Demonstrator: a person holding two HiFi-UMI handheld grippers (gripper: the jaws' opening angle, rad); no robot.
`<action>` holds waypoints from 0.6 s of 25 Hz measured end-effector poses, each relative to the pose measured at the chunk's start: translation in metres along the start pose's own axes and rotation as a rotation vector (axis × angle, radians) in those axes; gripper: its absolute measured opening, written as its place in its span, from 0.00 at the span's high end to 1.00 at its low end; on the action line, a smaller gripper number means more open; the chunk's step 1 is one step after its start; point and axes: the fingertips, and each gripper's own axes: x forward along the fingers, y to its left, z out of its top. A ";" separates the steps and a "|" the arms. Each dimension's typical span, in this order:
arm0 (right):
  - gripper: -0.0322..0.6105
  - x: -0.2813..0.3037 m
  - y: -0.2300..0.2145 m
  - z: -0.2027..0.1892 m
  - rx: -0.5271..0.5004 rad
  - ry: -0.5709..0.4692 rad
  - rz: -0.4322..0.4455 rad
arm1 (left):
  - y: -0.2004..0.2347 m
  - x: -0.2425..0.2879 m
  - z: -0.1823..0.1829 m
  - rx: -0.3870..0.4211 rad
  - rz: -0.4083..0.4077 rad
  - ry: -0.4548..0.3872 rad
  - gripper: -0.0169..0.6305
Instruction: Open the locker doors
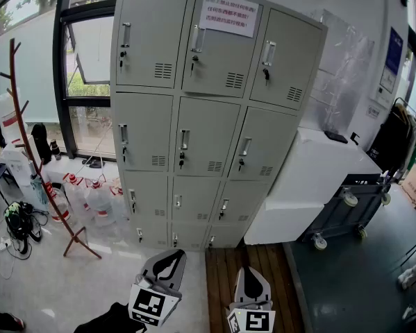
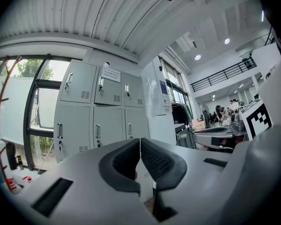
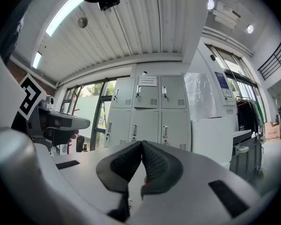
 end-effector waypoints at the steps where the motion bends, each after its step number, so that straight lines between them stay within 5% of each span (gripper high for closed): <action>1: 0.93 0.002 0.000 0.001 0.000 -0.006 -0.003 | 0.002 0.000 0.000 0.003 -0.002 0.025 0.93; 15: 0.93 0.035 -0.006 -0.008 -0.003 0.008 -0.013 | 0.024 0.021 -0.008 0.005 0.003 0.039 0.93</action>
